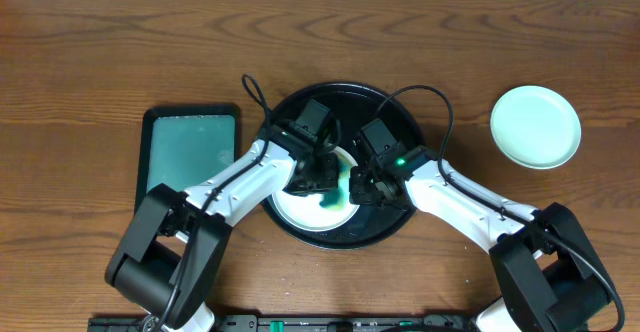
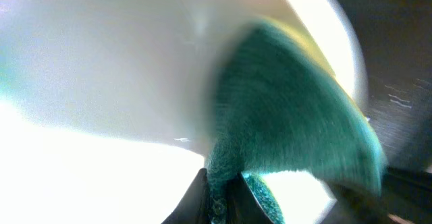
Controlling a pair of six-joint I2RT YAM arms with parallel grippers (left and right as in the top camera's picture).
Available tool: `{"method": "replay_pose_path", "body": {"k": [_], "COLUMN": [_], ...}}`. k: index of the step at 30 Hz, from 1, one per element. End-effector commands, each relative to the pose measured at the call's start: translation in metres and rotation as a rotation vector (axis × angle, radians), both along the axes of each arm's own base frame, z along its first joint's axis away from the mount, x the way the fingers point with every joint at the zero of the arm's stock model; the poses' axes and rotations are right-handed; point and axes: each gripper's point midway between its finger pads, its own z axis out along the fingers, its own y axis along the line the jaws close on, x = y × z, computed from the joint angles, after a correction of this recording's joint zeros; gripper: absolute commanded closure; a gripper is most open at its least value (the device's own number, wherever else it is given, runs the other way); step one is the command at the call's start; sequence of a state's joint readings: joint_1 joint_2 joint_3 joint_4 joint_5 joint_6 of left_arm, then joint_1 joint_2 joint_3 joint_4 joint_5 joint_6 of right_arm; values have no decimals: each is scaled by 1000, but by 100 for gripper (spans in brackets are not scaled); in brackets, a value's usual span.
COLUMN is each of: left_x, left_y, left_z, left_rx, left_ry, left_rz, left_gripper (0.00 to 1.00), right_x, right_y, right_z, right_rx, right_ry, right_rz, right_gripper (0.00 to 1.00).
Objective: Clean dirty plates on tray and stack at the side
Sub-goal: 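Scrub the white plate's stain with the sponge while right gripper holds rim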
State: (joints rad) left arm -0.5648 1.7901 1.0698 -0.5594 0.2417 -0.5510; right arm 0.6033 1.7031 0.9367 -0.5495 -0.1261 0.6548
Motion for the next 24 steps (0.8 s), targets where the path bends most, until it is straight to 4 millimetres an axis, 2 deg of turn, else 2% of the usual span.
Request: {"method": "replay_pose_path", "body": {"k": [1,7,14,15,17,18,19,22,23,24], "left_x": [26,40,32,26,12,-6,-15,-44,-54,-59], "left_y": [103,131,141,134,108,77,62,13,-8,-20], "left_z": [-20,1,3,-2,-15,-22,-23,-14,-3,4], "left_rx": [507,693,750,712,557,374,278,-32,-178,-263], "left_ry": [-142,-232,-204,-166,-72,13,52,156,188,201], "left_rz": [115,108,86,40,-95,-214,-259,-363,-399,-420], "left_gripper": [93,93,93,93,93,93,93,93,93,93], "right_x": [-1,-2,-3,-3,-3,-3,-3,-3,-3,-3], "right_y": [-2,-2,-3,-3,-3,-3,-3,-3,-3,-3], "right_z": [0,0,0,0,0,0,0,0,0,0], "right_rx": [-20,-22,-24,-25,-26,-26,-26,-26,-26,-26], "right_ry": [2,5,8,9,10,10,10,10,10,10], "right_rz": [-1,-1,-1,-1,-1,-1,-1,-1,-1,-1], "right_gripper": [98,99,98,98,98,98,98,98,98,98]}}
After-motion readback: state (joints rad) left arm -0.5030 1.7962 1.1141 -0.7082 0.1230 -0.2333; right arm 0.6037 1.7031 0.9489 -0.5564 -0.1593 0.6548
